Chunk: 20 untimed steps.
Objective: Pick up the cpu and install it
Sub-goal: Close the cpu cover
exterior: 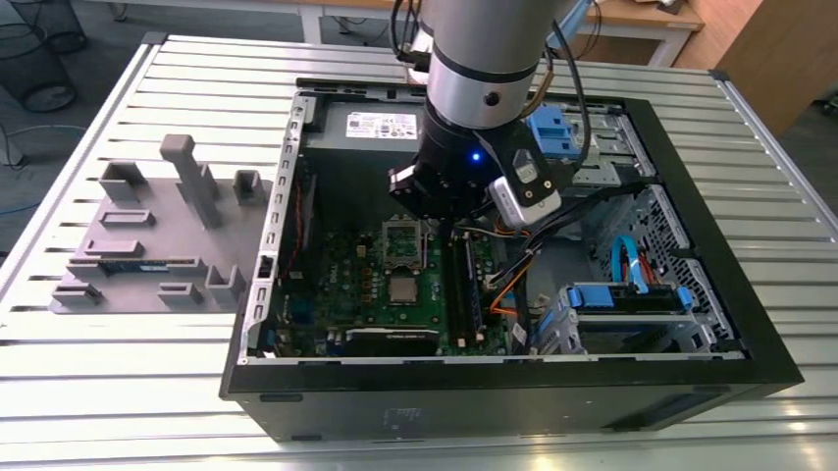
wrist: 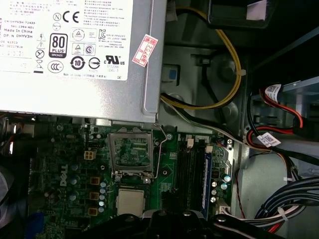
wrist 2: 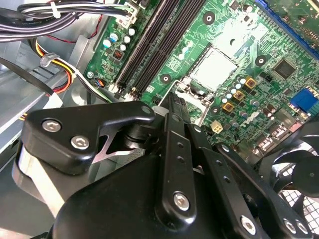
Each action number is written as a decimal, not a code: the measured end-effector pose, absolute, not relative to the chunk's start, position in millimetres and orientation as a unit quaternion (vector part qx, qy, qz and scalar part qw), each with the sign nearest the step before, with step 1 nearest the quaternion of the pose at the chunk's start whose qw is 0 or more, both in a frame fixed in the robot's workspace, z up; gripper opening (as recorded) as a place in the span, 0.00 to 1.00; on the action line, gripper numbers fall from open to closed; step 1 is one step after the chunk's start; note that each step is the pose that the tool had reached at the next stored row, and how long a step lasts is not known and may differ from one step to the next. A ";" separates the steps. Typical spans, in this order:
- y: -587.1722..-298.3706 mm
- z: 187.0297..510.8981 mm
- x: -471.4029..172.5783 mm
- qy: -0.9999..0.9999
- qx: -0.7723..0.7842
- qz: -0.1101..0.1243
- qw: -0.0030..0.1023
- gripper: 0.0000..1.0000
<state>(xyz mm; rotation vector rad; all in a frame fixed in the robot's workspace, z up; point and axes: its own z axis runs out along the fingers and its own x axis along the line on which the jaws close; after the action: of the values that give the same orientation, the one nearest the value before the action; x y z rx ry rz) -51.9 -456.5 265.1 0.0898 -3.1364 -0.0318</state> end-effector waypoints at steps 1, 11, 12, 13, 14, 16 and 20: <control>-456.5 265.1 -51.9 -1.000 0.029 -0.010 0.002 0.11; -456.5 260.8 -51.9 -1.000 0.029 -0.010 0.002 0.11; -456.5 260.5 -51.8 -1.000 0.029 -0.010 0.002 0.11; -456.5 260.1 -51.7 -1.000 0.029 -0.010 0.002 0.11; -456.5 259.6 -51.3 -1.000 0.029 -0.010 0.002 0.11; -456.5 258.7 -50.0 -1.000 0.030 -0.010 0.002 0.11; -456.1 255.2 -47.0 -0.999 0.033 -0.010 0.002 0.11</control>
<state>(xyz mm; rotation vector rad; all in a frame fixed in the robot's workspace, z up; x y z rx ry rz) -47.0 -456.1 255.2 0.1030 -3.1363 -0.0304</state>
